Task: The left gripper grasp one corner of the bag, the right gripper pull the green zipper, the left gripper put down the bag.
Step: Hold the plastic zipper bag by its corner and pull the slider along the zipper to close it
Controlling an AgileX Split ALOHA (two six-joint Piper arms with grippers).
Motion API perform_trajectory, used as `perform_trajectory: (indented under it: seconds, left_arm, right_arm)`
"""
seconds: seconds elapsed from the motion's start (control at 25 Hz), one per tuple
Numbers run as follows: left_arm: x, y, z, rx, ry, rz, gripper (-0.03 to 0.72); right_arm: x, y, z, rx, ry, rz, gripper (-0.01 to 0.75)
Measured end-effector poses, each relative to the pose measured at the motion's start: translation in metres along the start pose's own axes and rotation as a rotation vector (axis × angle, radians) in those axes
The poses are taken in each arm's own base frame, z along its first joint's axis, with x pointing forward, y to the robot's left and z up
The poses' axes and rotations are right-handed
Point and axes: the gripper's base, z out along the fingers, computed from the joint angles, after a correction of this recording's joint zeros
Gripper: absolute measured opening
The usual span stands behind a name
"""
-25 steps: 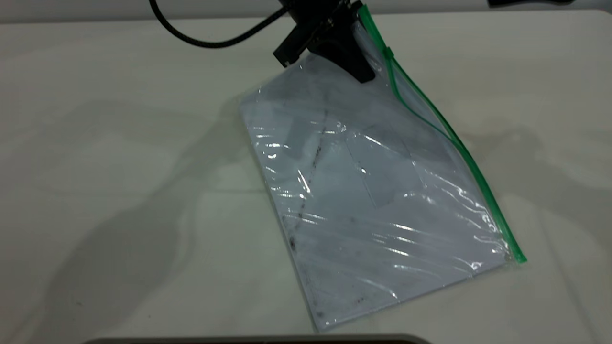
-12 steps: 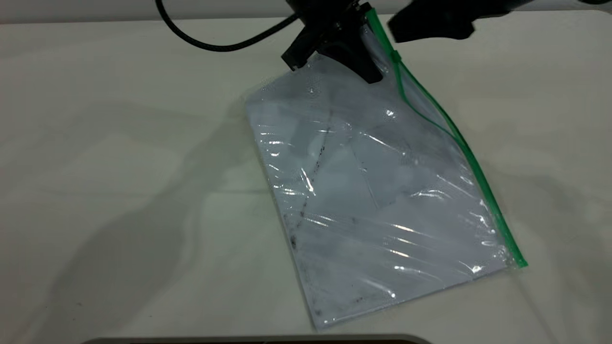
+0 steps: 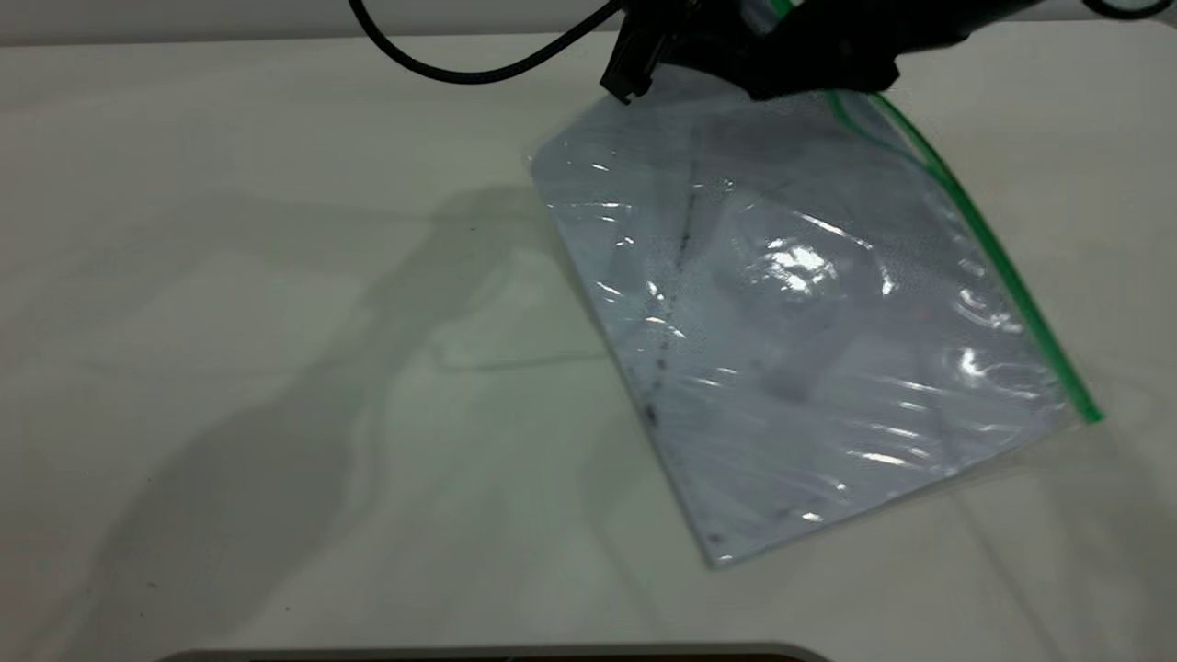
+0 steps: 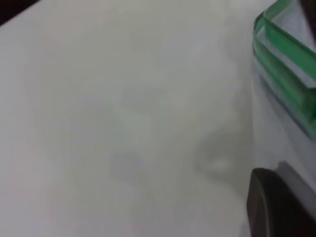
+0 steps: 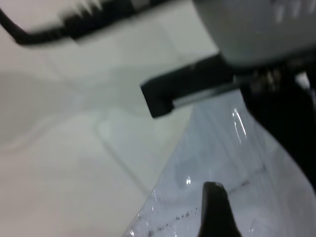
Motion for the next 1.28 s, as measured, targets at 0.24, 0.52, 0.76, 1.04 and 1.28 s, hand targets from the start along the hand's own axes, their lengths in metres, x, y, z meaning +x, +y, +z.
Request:
perform_trajectory:
  seconds: [0.24, 0.52, 0.76, 1.04, 1.28]
  left_arm:
    - [0.002, 0.001, 0.000, -0.009, 0.023, 0.001, 0.053]
    - [0.004, -0.002, 0.000, 0.019, 0.048, 0.010, 0.053]
    - [0.003, -0.004, 0.000, 0.048, 0.031, 0.009, 0.053]
    - [0.003, -0.004, 0.000, 0.046, 0.032, 0.013, 0.053]
    - [0.003, -0.004, 0.000, 0.042, 0.030, 0.011, 0.053]
  right_arm:
    - [0.004, -0.005, 0.001, 0.051, 0.032, 0.012, 0.530]
    - [-0.009, -0.013, -0.007, 0.129, 0.015, -0.005, 0.530]
    - [-0.010, -0.015, -0.007, 0.148, 0.020, 0.000, 0.530]
    - [-0.008, -0.009, 0.000, 0.057, -0.010, 0.009, 0.530]
    - [-0.007, -0.008, 0.002, 0.044, -0.012, 0.011, 0.450]
